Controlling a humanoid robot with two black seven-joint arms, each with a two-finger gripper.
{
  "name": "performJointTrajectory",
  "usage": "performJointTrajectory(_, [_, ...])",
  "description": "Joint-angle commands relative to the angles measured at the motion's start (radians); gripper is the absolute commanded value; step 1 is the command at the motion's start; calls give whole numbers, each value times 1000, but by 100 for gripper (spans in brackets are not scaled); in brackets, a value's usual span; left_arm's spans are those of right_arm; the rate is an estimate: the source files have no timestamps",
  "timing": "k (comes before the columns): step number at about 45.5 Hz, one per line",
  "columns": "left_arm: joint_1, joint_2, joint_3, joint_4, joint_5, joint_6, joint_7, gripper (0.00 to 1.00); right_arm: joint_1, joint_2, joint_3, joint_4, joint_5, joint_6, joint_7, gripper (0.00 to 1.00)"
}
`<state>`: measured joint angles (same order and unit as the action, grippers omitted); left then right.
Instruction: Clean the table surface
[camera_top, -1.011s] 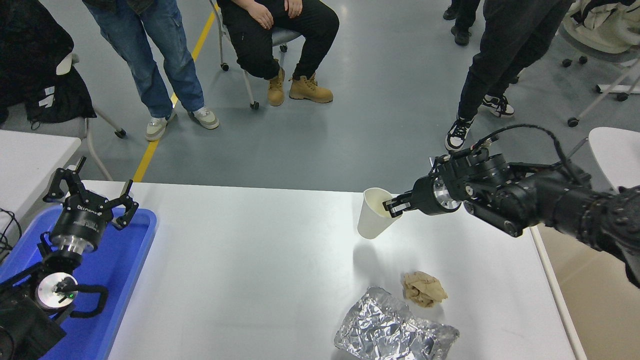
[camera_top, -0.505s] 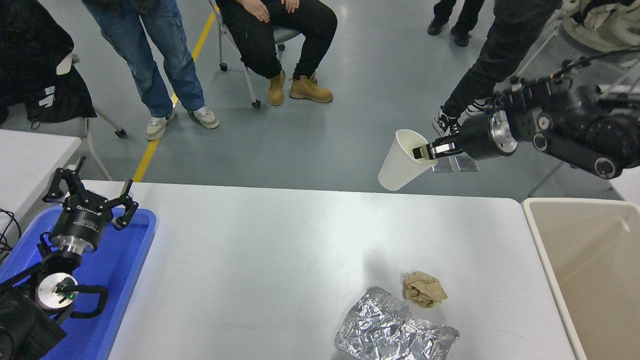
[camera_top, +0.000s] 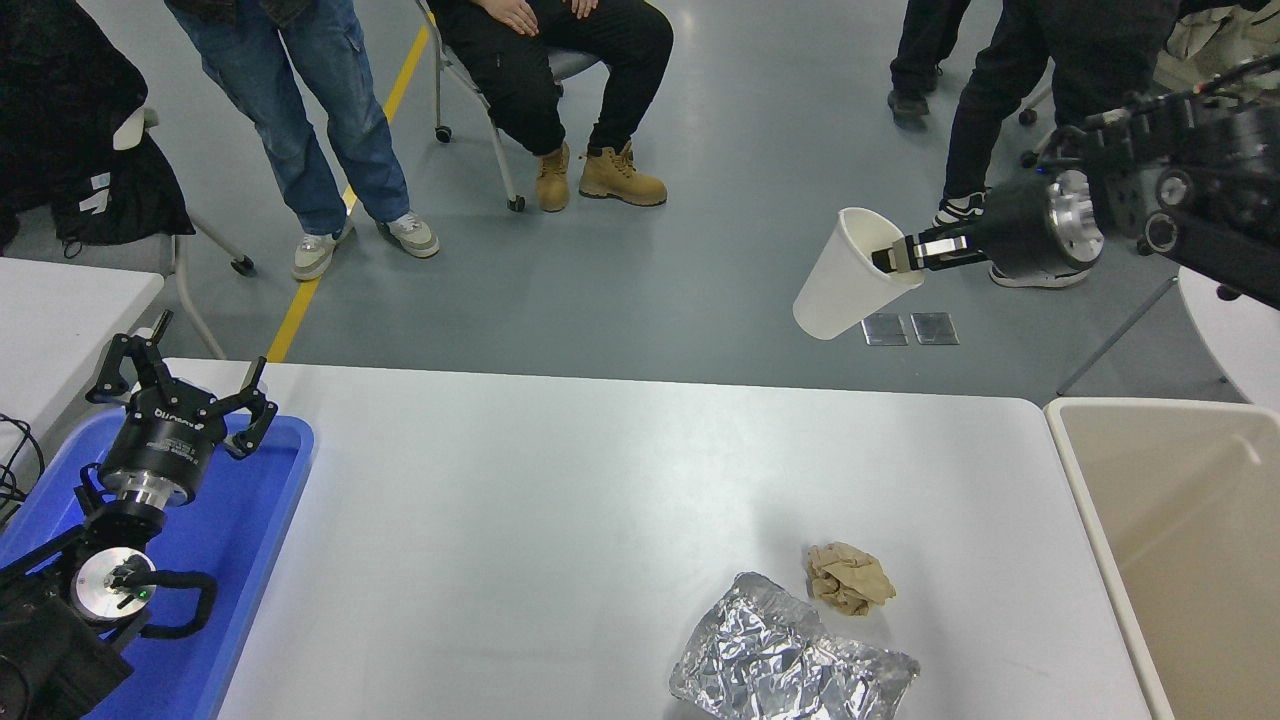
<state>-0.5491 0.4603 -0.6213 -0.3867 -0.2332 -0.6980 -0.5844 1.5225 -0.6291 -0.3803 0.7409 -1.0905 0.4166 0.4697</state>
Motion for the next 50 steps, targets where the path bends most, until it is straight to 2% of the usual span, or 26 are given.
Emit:
performJointTrajectory(1, [0, 0, 0, 0, 0, 0, 0, 100, -137, -70, -3, -224, 58, 5, 1, 0])
performJointTrajectory(17, [0, 0, 0, 0, 0, 0, 0, 100, -387, -98, 0, -578, 211, 5, 0, 0])
performJointTrajectory(36, [0, 0, 0, 0, 0, 0, 0, 100, -654, 6, 4, -879, 359, -15, -26, 0])
performJointTrajectory(41, [0, 0, 0, 0, 0, 0, 0, 100, -711, 38, 4, -916, 368, -51, -100, 0])
performJointTrajectory(50, [0, 0, 0, 0, 0, 0, 0, 100, -786, 83, 6, -927, 429, -121, -333, 0])
